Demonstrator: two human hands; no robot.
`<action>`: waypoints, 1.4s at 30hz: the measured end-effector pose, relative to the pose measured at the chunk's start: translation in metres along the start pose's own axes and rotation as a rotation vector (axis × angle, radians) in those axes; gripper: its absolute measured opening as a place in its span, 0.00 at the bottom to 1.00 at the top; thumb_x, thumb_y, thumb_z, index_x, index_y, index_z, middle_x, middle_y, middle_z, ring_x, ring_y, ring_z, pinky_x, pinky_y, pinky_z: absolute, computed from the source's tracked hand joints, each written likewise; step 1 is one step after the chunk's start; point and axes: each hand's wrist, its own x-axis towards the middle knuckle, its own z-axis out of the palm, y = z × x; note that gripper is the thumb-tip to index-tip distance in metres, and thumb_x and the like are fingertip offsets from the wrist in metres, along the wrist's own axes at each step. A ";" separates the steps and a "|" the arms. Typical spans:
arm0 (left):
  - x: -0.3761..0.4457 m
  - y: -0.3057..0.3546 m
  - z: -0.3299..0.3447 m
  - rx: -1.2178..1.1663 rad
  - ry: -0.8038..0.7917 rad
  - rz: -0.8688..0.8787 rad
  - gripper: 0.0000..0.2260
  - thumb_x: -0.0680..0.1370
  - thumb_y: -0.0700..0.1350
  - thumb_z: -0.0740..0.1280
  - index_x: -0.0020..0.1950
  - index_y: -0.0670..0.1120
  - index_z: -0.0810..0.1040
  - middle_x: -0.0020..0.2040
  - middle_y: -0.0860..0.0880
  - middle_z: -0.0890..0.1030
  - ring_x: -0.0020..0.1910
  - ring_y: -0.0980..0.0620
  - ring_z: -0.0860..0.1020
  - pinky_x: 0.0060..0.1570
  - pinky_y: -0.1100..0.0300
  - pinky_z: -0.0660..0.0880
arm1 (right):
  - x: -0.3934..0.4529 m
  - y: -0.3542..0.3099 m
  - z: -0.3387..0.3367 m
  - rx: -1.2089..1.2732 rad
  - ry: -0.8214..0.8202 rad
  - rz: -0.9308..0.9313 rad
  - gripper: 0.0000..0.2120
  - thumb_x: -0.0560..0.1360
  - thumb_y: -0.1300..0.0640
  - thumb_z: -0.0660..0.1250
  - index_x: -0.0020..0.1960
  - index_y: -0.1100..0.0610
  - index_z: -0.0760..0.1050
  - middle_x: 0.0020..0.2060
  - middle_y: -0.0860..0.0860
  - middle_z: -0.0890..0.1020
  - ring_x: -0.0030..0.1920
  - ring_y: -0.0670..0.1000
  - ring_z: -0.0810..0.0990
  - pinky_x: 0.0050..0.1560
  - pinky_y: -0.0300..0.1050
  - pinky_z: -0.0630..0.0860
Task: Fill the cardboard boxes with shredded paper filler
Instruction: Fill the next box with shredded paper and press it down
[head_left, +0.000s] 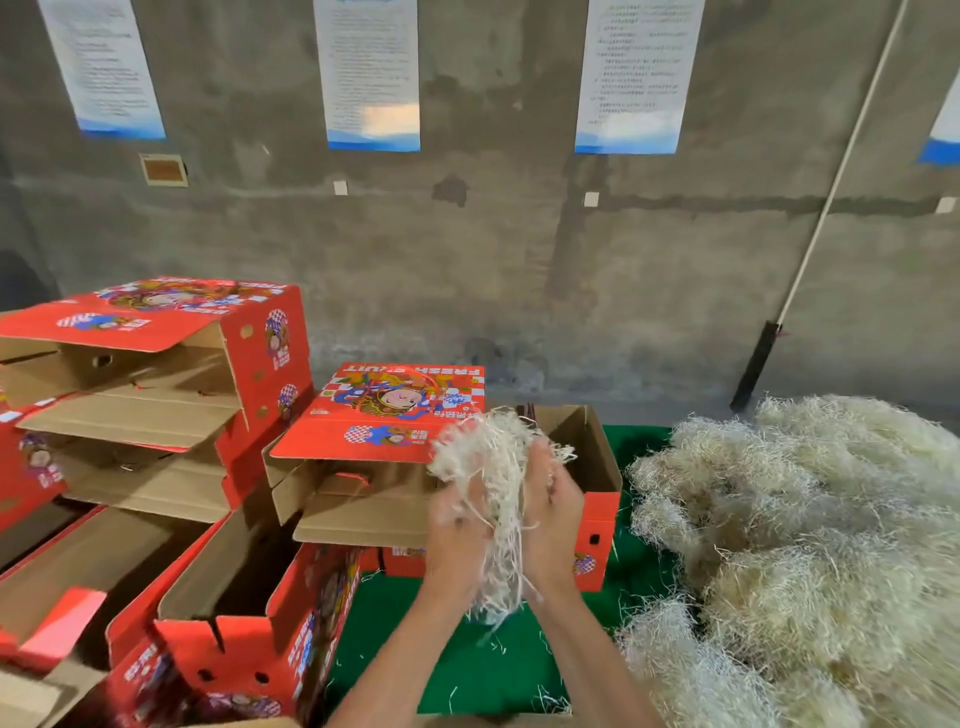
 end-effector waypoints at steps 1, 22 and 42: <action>-0.004 0.004 -0.003 0.003 -0.007 0.013 0.03 0.83 0.44 0.64 0.50 0.47 0.75 0.31 0.52 0.71 0.18 0.61 0.64 0.17 0.67 0.62 | 0.002 0.000 -0.004 -0.008 0.011 0.012 0.25 0.84 0.44 0.59 0.34 0.57 0.61 0.27 0.55 0.62 0.29 0.49 0.61 0.28 0.45 0.57; -0.052 0.025 -0.088 -0.059 0.058 -0.255 0.36 0.66 0.73 0.70 0.68 0.55 0.72 0.47 0.53 0.79 0.45 0.54 0.76 0.49 0.54 0.68 | -0.048 -0.006 -0.057 -0.063 -0.170 0.044 0.29 0.84 0.45 0.59 0.34 0.64 0.57 0.27 0.57 0.60 0.27 0.51 0.57 0.28 0.51 0.55; -0.141 -0.060 -0.161 0.482 -0.285 -0.568 0.52 0.58 0.75 0.74 0.76 0.56 0.63 0.64 0.56 0.68 0.61 0.53 0.70 0.60 0.52 0.64 | -0.157 0.044 -0.134 -0.419 -0.733 0.331 0.25 0.78 0.34 0.65 0.32 0.49 0.64 0.24 0.42 0.64 0.25 0.47 0.61 0.26 0.35 0.61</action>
